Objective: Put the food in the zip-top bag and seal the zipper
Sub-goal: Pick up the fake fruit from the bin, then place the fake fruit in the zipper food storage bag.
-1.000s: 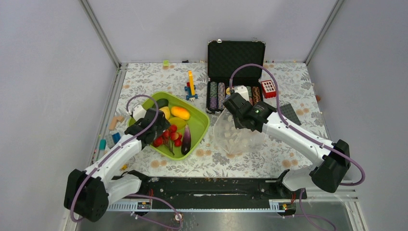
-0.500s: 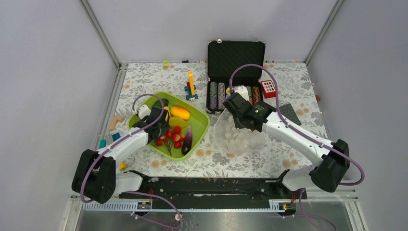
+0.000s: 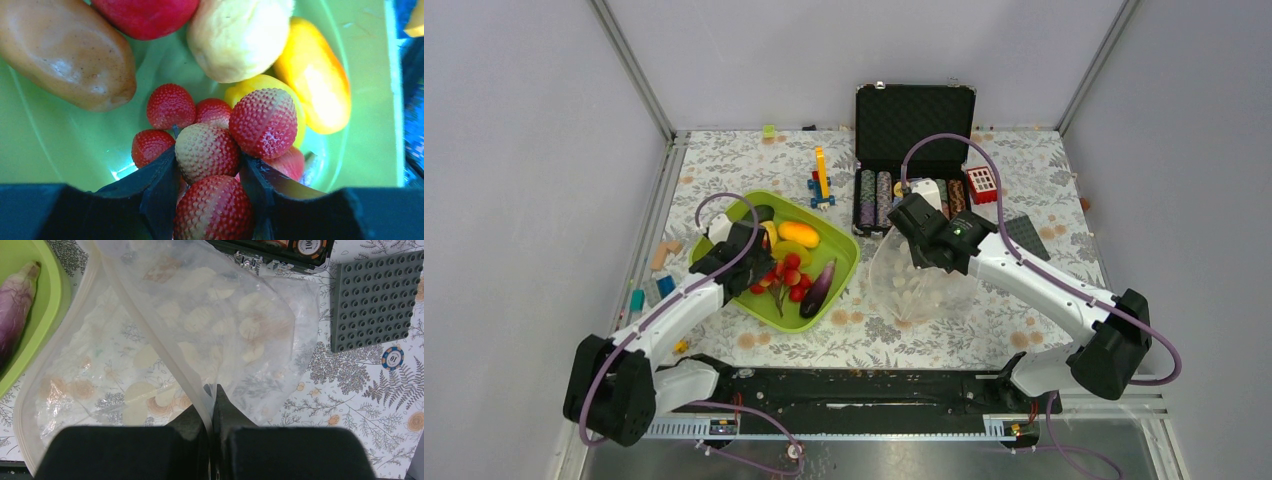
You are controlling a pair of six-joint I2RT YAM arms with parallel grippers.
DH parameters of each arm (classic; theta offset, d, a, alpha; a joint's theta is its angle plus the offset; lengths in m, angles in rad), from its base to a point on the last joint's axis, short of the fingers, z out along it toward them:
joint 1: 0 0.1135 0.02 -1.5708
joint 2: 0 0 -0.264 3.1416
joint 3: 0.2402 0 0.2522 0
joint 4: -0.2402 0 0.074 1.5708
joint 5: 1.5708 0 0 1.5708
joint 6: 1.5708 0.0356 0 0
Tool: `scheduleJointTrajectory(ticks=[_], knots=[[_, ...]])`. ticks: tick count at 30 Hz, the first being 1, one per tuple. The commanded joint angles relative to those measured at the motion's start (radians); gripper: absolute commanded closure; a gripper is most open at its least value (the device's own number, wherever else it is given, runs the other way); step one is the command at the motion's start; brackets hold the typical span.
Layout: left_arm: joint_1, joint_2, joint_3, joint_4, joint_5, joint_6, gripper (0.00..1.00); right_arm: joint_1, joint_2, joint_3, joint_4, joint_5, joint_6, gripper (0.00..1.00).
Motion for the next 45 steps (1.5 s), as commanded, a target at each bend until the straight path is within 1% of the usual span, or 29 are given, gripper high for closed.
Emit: scheduleJointTrajectory(ticks=[1, 6, 10, 14, 18, 22, 25, 27, 31, 33, 38, 45], knots=[[0.005, -0.098, 0.028, 0.038, 0.048, 0.052, 1.0, -0.009, -0.041, -0.006, 0.008, 0.028, -0.001, 1.0], [0.003, -0.181, 0.038, 0.052, 0.068, 0.096, 1.0, -0.009, -0.062, -0.021, 0.024, 0.018, 0.003, 1.0], [-0.007, -0.245, 0.047, 0.085, 0.072, 0.172, 1.0, -0.009, -0.079, -0.032, 0.044, -0.003, 0.003, 1.0], [-0.018, -0.275, 0.083, 0.128, 0.142, 0.251, 1.0, -0.009, -0.088, -0.038, 0.06, -0.008, 0.004, 1.0], [-0.048, -0.286, 0.127, 0.165, 0.207, 0.285, 1.0, -0.009, -0.093, -0.038, 0.063, -0.01, 0.011, 1.0], [-0.1, -0.315, 0.156, 0.215, 0.246, 0.295, 1.0, -0.009, -0.096, -0.046, 0.069, -0.022, 0.026, 1.0], [-0.132, -0.327, 0.169, 0.272, 0.343, 0.3, 1.0, -0.009, -0.092, -0.043, 0.067, -0.044, 0.051, 1.0], [-0.151, -0.33, 0.175, 0.321, 0.439, 0.305, 1.0, -0.009, -0.085, -0.037, 0.067, -0.069, 0.064, 1.0], [-0.175, -0.349, 0.187, 0.398, 0.601, 0.303, 1.0, -0.009, -0.065, -0.014, 0.043, -0.048, 0.096, 1.0], [-0.185, -0.371, 0.18, 0.446, 0.652, 0.29, 1.0, -0.009, -0.055, -0.001, 0.033, -0.047, 0.106, 1.0], [-0.22, -0.394, 0.146, 0.571, 0.699, 0.245, 1.0, -0.009, -0.044, 0.007, 0.032, -0.079, 0.123, 1.0], [-0.312, -0.257, 0.182, 0.71, 0.757, 0.201, 1.0, -0.009, -0.031, 0.019, 0.033, -0.109, 0.163, 1.0]])
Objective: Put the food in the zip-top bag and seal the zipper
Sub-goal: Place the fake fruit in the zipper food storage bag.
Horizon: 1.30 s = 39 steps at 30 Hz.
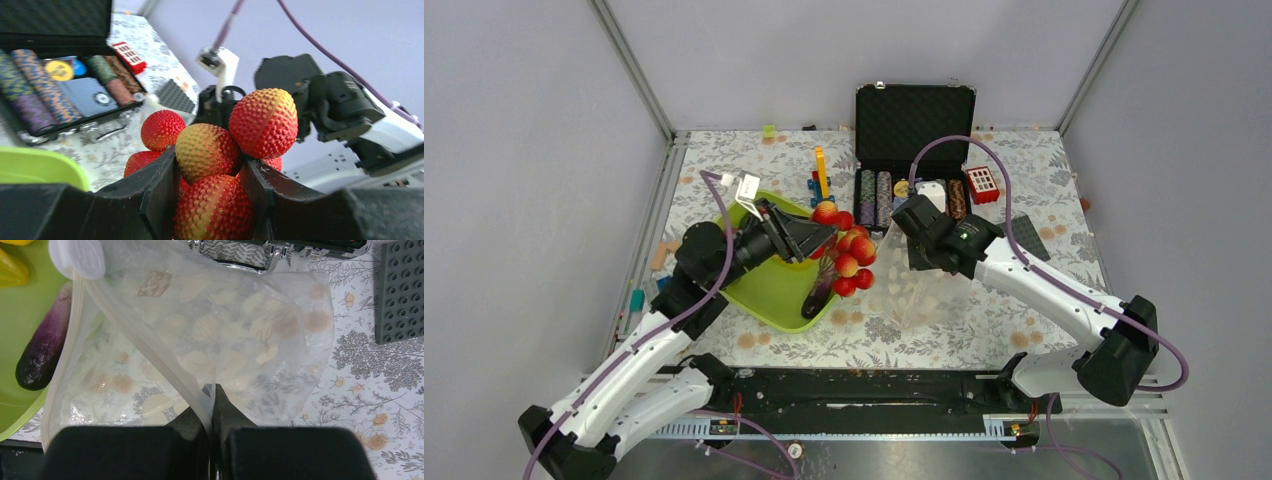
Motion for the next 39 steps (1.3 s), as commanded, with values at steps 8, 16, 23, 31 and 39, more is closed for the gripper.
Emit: scheduleJointTrajectory(ticks=[8, 16, 23, 31, 39], knots=[[-0.113, 0.198, 0.073, 0.144, 0.086, -0.001, 1.0, -0.008, -0.015, 0.051, 0.007, -0.048, 0.083, 1.0], [-0.154, 0.242, 0.094, -0.077, -0.089, 0.055, 1.0, -0.008, -0.052, 0.037, 0.031, -0.103, 0.111, 1.0], [-0.189, 0.28, 0.149, -0.253, -0.288, 0.113, 1.0, -0.008, -0.061, 0.032, 0.045, -0.18, 0.116, 1.0], [-0.242, 0.377, 0.229, -0.278, -0.109, 0.239, 1.0, -0.008, -0.085, 0.005, 0.108, -0.21, 0.129, 1.0], [-0.288, 0.479, 0.329, -0.38, -0.004, 0.345, 1.0, -0.008, -0.099, -0.014, 0.137, -0.226, 0.132, 1.0]])
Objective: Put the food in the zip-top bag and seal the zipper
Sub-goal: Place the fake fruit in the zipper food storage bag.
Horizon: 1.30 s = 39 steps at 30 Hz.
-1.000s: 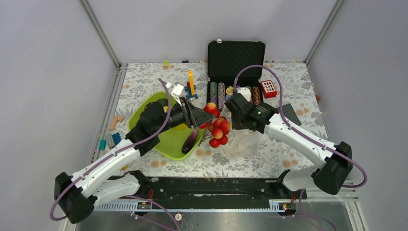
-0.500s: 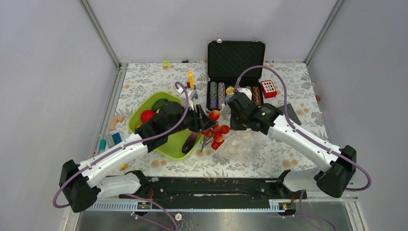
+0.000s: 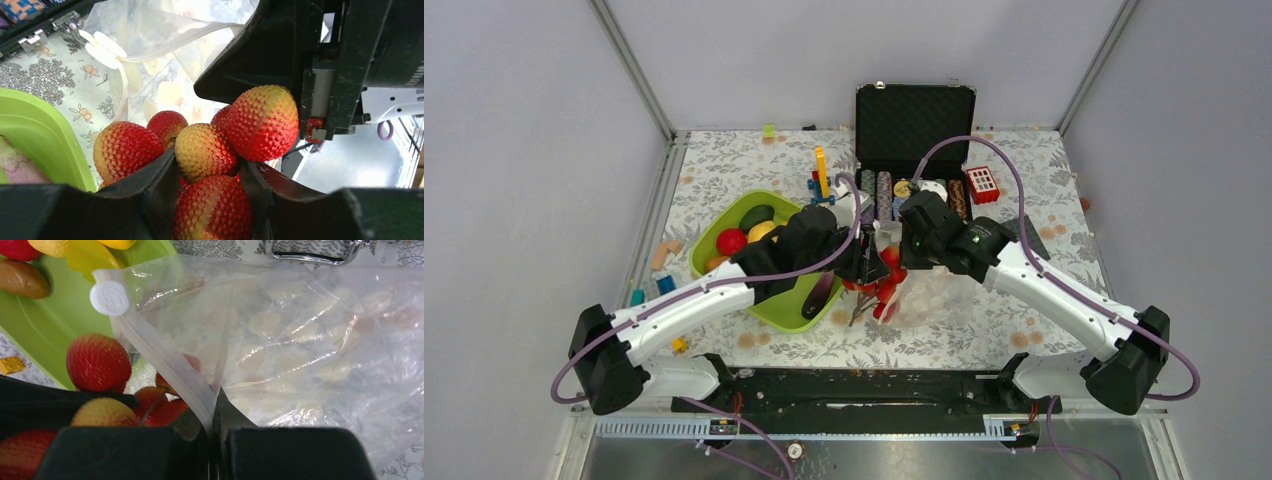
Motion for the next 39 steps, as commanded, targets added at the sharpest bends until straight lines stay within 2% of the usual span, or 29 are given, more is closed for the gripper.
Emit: scheduleJointTrajectory(ticks=[1, 4, 8, 13, 16, 20, 26, 30, 33, 35, 37, 39], knots=[[-0.015, 0.038, 0.087, -0.017, 0.11, 0.078, 1.0, -0.005, -0.045, -0.015, 0.06, -0.025, 0.02, 1.0], [-0.015, 0.063, 0.091, -0.033, 0.107, 0.083, 1.0, -0.007, -0.079, -0.044, 0.089, -0.034, 0.019, 1.0], [-0.015, 0.089, 0.101, -0.078, 0.069, 0.08, 1.0, -0.023, -0.131, -0.098, 0.176, -0.153, 0.018, 1.0], [-0.015, 0.091, 0.094, -0.119, 0.045, 0.082, 1.0, -0.04, -0.193, -0.143, 0.22, -0.174, 0.033, 1.0], [-0.016, 0.095, 0.093, -0.118, 0.039, 0.075, 1.0, -0.043, -0.206, -0.167, 0.255, -0.236, 0.032, 1.0], [-0.016, 0.112, 0.12, -0.119, 0.053, 0.064, 1.0, -0.044, -0.211, -0.173, 0.27, -0.276, 0.025, 1.0], [-0.015, 0.17, 0.224, -0.177, -0.04, 0.017, 1.0, -0.046, -0.225, -0.203, 0.327, -0.369, 0.025, 1.0], [-0.014, 0.21, 0.28, -0.193, 0.0, -0.016, 0.99, -0.045, -0.214, -0.235, 0.372, -0.393, 0.03, 1.0], [-0.015, 0.227, 0.311, -0.209, -0.001, -0.039, 0.93, -0.044, -0.186, -0.241, 0.375, -0.347, 0.028, 1.0], [-0.022, 0.232, 0.321, -0.23, -0.027, -0.034, 0.83, -0.045, -0.172, -0.239, 0.365, -0.305, 0.024, 1.0], [-0.028, 0.24, 0.331, -0.257, -0.047, -0.023, 0.69, -0.046, -0.166, -0.238, 0.365, -0.295, 0.022, 1.0], [-0.029, 0.254, 0.338, -0.278, -0.029, -0.01, 0.63, -0.047, -0.164, -0.235, 0.375, -0.3, 0.024, 1.0]])
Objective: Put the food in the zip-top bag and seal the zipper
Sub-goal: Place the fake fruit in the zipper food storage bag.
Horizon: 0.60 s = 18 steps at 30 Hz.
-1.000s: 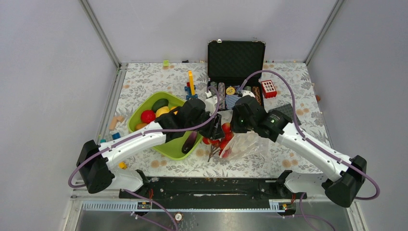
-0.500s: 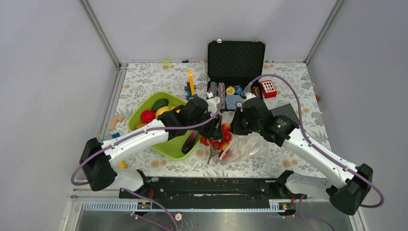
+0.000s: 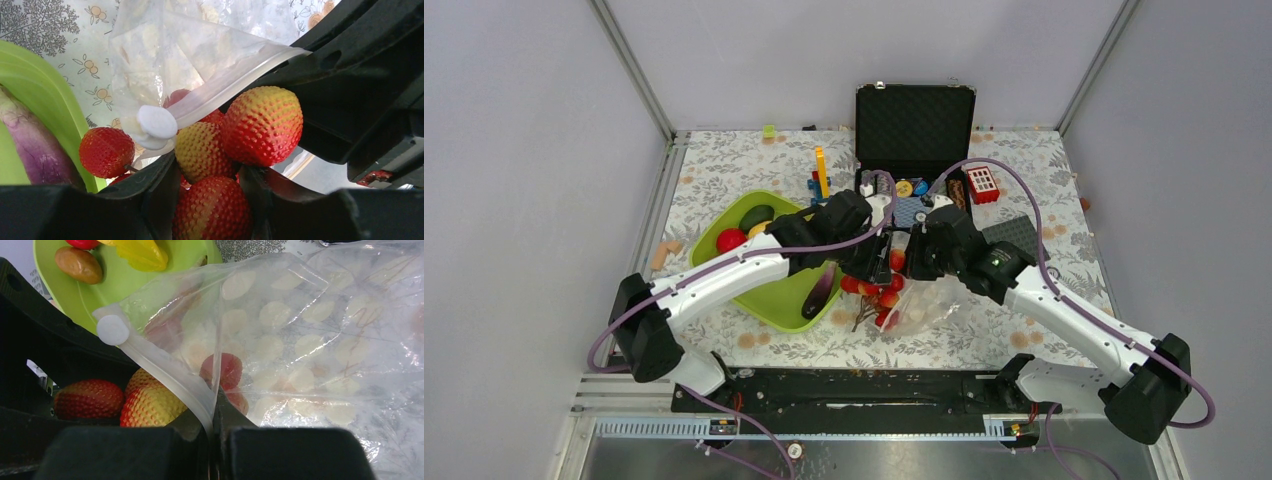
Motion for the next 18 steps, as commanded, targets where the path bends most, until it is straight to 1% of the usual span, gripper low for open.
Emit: scheduleJointTrajectory(ticks=[1, 3, 5, 8, 9, 10, 15, 18], knots=[[-0.019, 0.032, 0.071, 0.075, 0.0, -0.003, 0.61, 0.023, 0.004, 0.021, 0.122, -0.083, 0.017, 1.0], [-0.019, 0.038, 0.069, 0.074, 0.038, 0.008, 0.53, 0.023, 0.004, 0.024, 0.126, -0.084, 0.019, 1.0], [-0.019, 0.036, 0.068, 0.074, 0.053, 0.014, 0.4, 0.02, 0.004, 0.026, 0.125, -0.085, 0.025, 1.0], [-0.019, 0.02, 0.067, 0.076, 0.056, 0.019, 0.05, 0.01, 0.005, 0.022, 0.125, -0.089, 0.044, 1.0], [-0.018, 0.013, 0.065, 0.079, 0.061, 0.022, 0.02, 0.005, 0.007, 0.02, 0.125, -0.093, 0.048, 1.0], [-0.018, 0.006, 0.064, 0.085, 0.065, 0.025, 0.01, 0.001, 0.008, 0.018, 0.126, -0.097, 0.054, 1.0], [-0.019, -0.019, 0.06, 0.102, 0.073, 0.024, 0.01, -0.018, 0.031, 0.01, 0.125, -0.123, 0.08, 1.0], [-0.018, -0.034, 0.049, 0.107, 0.051, 0.016, 0.01, -0.029, 0.055, 0.001, 0.124, -0.143, 0.096, 1.0]])
